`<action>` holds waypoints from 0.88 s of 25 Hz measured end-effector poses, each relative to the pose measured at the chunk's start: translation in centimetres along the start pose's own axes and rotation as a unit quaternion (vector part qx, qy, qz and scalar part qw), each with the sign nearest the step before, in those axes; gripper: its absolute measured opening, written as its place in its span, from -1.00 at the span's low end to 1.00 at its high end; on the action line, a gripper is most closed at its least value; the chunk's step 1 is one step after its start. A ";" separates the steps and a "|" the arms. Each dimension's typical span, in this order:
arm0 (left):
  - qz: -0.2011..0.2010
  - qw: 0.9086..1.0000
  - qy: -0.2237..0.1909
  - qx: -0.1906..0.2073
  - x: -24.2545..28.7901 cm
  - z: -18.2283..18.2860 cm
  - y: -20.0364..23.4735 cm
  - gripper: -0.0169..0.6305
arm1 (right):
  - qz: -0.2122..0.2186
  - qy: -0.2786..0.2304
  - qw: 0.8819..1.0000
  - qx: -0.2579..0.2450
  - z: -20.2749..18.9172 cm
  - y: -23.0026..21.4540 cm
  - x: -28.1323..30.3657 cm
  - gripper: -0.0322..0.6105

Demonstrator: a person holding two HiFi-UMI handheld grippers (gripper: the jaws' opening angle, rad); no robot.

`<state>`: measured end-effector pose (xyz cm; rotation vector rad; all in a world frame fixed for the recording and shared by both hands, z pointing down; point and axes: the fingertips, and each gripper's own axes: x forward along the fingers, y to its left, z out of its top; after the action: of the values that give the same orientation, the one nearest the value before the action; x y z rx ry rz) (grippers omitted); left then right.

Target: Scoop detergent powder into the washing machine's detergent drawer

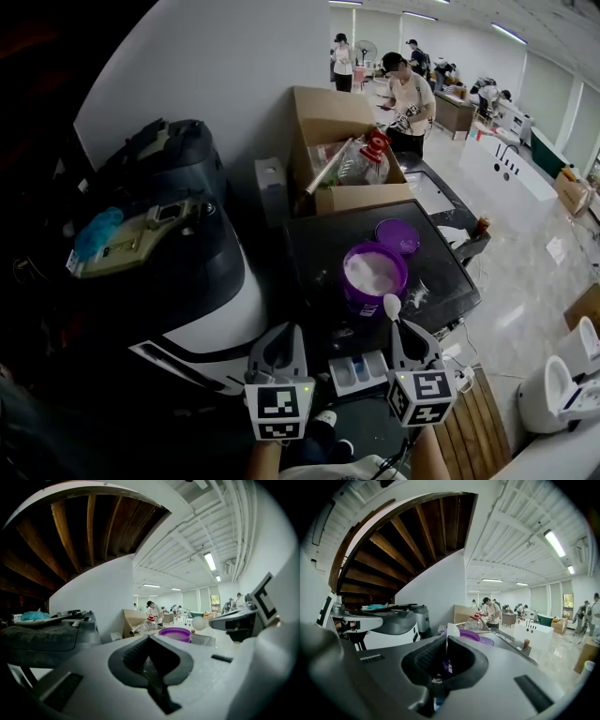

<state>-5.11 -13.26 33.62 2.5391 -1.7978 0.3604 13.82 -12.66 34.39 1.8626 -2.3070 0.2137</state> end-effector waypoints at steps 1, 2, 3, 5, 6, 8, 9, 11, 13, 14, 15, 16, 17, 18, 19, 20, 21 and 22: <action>0.001 1.000 -0.003 0.000 0.1 0.3 0.1 -0.94 | -0.001 -0.003 1.000 0.000 0.3 -0.1 0.0 -0.83; 0.002 1.000 -0.006 0.000 0.1 0.6 0.1 -0.94 | -0.002 -0.007 1.000 -0.001 0.6 -0.2 0.0 -0.83; 0.002 1.000 -0.008 0.000 0.2 0.8 0.2 -0.94 | -0.002 -0.010 1.000 -0.001 0.9 -0.2 0.0 -0.83; 0.000 1.000 -0.011 0.001 0.3 1.2 0.2 -0.94 | -0.003 -0.014 1.000 -0.001 1.3 -0.3 0.0 -0.83; 0.000 1.000 -0.012 0.002 0.4 1.3 0.2 -0.94 | -0.003 -0.016 1.000 0.000 1.5 -0.4 -0.1 -0.83; -0.002 1.000 -0.015 0.004 0.5 1.6 0.2 -0.94 | -0.004 -0.021 1.000 0.003 1.9 -0.5 -0.1 -0.83; -0.002 1.000 -0.017 0.005 0.5 1.7 0.2 -0.94 | -0.004 -0.023 1.000 0.004 2.0 -0.5 -0.1 -0.83; -0.001 1.000 -0.020 0.006 0.6 1.9 0.3 -0.94 | -0.005 -0.028 1.000 0.007 2.3 -0.6 0.0 -0.83; 0.000 1.000 -0.024 0.007 0.8 2.2 0.4 -0.94 | -0.007 -0.031 0.999 0.008 2.5 -0.8 0.2 -0.83; 0.000 1.000 -0.026 0.007 0.8 2.3 0.5 -0.94 | -0.008 -0.033 0.999 0.008 2.6 -0.8 0.2 -0.83; 0.001 1.000 -0.027 0.007 0.9 2.4 0.6 -0.94 | -0.009 -0.034 0.999 0.008 2.7 -0.9 0.3 -0.83; 0.002 1.000 -0.028 0.006 0.9 2.5 0.7 -0.94 | -0.010 -0.036 0.999 0.008 2.9 -0.9 0.3 -0.83; 0.003 1.000 -0.029 0.006 0.9 2.6 0.7 -0.94 | -0.011 -0.038 0.999 0.009 3.0 -1.0 0.3 -0.83; 0.004 1.000 -0.030 0.006 1.0 2.7 0.8 -0.94 | -0.012 -0.040 0.999 0.009 3.1 -1.1 0.3 -0.83; 0.005 0.999 -0.032 0.006 1.0 2.8 0.9 -0.94 | -0.012 -0.042 0.999 0.010 3.3 -1.1 0.3 -0.83; 0.006 0.999 -0.033 0.005 1.0 2.9 1.0 -0.94 | -0.013 -0.044 0.999 0.010 3.4 -1.1 0.3 -0.83; 0.006 0.999 -0.033 0.005 1.0 3.0 1.1 -0.94 | -0.013 -0.045 0.999 0.010 3.5 -1.0 0.4 -0.83; 0.007 0.999 -0.034 0.005 1.0 3.0 1.1 -0.94 | -0.013 -0.046 0.999 0.010 3.6 -1.0 0.4 -0.83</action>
<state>-5.25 -15.01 30.76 2.5767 -1.8406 0.2877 14.57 -14.04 30.96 1.9497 -2.3470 0.1502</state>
